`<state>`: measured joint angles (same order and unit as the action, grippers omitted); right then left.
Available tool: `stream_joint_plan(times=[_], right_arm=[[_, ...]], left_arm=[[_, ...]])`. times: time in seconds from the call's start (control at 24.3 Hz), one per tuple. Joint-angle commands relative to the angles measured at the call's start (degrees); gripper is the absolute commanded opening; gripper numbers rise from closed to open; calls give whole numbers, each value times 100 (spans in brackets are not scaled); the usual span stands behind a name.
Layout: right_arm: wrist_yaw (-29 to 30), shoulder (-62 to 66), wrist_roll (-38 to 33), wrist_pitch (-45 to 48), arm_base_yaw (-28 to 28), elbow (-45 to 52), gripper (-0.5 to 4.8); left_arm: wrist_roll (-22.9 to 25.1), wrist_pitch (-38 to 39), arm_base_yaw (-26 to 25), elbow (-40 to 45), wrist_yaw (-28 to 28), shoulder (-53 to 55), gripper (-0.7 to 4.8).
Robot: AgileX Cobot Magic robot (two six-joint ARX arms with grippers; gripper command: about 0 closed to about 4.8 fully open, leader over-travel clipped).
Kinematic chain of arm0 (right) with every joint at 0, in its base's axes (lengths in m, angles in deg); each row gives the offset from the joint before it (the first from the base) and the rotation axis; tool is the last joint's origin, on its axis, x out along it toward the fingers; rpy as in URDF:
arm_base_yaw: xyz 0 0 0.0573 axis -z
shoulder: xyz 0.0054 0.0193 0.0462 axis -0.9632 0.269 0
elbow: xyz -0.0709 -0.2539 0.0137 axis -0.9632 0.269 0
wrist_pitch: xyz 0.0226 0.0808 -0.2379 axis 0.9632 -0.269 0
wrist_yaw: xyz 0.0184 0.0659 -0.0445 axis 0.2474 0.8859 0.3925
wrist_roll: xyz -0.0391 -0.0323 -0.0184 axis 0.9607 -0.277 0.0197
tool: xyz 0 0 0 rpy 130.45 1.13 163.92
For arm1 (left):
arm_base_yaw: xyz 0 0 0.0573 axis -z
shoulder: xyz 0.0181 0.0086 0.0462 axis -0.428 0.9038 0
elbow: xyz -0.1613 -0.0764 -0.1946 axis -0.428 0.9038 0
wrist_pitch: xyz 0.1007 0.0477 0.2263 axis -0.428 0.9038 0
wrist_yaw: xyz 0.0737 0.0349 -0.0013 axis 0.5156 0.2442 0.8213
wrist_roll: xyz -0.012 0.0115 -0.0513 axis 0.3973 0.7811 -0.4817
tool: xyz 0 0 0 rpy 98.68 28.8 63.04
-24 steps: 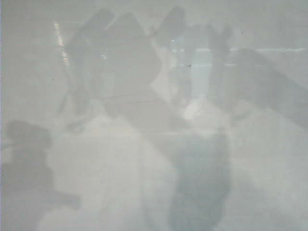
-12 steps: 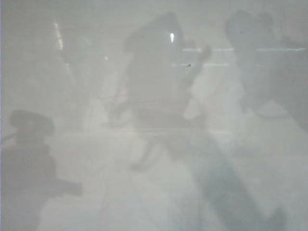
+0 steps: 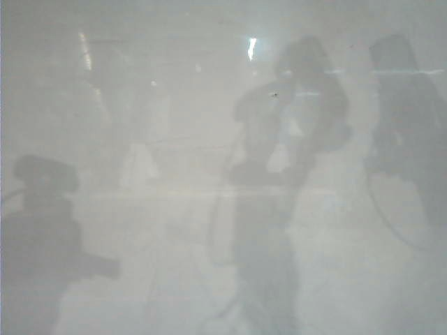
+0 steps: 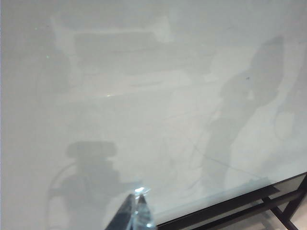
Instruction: Grab the whiteboard eraser that is attached to the surface of the whiteboard and use it to clean the writing on the whiteboard.
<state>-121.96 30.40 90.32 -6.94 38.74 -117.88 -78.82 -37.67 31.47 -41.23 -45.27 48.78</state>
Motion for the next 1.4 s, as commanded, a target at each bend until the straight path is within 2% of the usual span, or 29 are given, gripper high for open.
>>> stream_joint_plan(times=[0.04, 0.08, 0.16, 0.25, 0.66, 0.99, 1.03, 1.07, 1.11, 1.19, 1.4], right_arm=[[1528, 472, -1117, 708, 1266, 367, 198], [1978, 903, -1532, 1047, 1878, 433, 198], [2455, 1598, -1971, 1733, 2472, 435, 198], [2474, 1993, -2094, 2146, 2640, 435, 198], [2583, 3657, -2079, 4039, 2634, 407, 198], [2391, 4780, -2072, 4417, 2658, -55, 198], [2371, 4933, -2072, 4413, 2664, -190, 208], [2391, 5071, -2074, 4371, 2671, -345, 256], [2463, 5191, -2074, 4293, 2671, -516, 404], [2566, 5167, -2072, 4194, 2660, -546, 479], [2557, 4686, -2065, 3292, 2527, -531, 479]], left_arm=[[-15, -94, 2, -28, -26, 2, -4], [-13, -92, 2, -28, -31, 2, -4], [-13, -92, 4, -28, -26, 2, -5], [-15, -92, 4, -28, -46, 2, -4], [-13, -92, 4, -28, -44, 2, -4], [-13, -94, 4, -28, -42, 2, -4], [-11, -94, 4, -28, -39, 2, -4], [-9, -94, 4, -28, -11, 2, -5], [-11, -92, 4, -26, 11, 2, -4], [-13, -92, 4, -17, 20, -7, -4], [-9, -96, 4, 9, 33, -2, -4]])
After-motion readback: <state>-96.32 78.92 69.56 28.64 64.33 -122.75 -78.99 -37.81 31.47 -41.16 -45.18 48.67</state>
